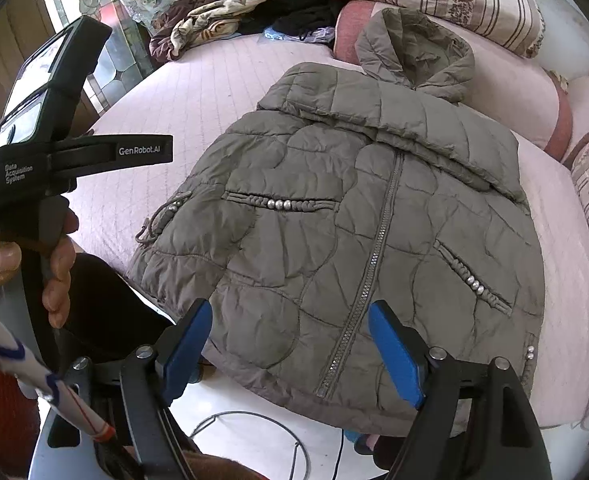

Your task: Fold large clothes

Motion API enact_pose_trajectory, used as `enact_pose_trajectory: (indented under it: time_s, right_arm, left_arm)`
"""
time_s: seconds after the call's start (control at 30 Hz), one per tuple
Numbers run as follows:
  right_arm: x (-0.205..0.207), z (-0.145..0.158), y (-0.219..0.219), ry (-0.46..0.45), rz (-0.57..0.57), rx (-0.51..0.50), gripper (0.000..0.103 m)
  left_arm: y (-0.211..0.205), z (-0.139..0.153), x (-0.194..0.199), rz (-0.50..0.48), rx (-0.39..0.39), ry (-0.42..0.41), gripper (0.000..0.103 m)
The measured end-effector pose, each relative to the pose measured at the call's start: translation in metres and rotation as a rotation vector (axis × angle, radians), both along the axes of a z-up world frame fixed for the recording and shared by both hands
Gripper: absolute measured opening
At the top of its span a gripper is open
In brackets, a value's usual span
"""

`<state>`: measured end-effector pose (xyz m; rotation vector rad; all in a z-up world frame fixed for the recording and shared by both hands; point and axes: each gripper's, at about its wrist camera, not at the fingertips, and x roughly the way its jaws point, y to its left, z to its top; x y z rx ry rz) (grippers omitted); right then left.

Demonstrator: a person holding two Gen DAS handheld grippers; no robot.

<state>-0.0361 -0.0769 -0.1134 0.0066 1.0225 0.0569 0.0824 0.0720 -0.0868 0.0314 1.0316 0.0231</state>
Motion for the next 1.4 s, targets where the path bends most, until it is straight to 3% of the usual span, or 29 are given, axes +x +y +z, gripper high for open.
enact_pose_trajectory:
  time_s: [0.3, 0.67, 1.17, 1.4]
  right_arm:
    - [0.013, 0.003, -0.036, -0.028, -0.102, 0.007, 0.085]
    - [0.033, 0.016, -0.081, -0.116, -0.251, -0.093, 0.086]
    - [0.059, 0.004, -0.103, -0.094, -0.303, -0.121, 0.087]
    - [0.101, 0.004, -0.135, -0.095, -0.378, -0.166, 0.087]
  left_arm:
    - [-0.018, -0.006, 0.01, -0.02, 0.021, 0.008, 0.066]
    - [-0.042, -0.017, 0.03, -0.047, 0.04, 0.031, 0.066]
    - [-0.054, -0.023, 0.044, -0.063, 0.04, 0.033, 0.066]
    - [-0.067, -0.024, 0.071, -0.08, 0.015, -0.015, 0.066]
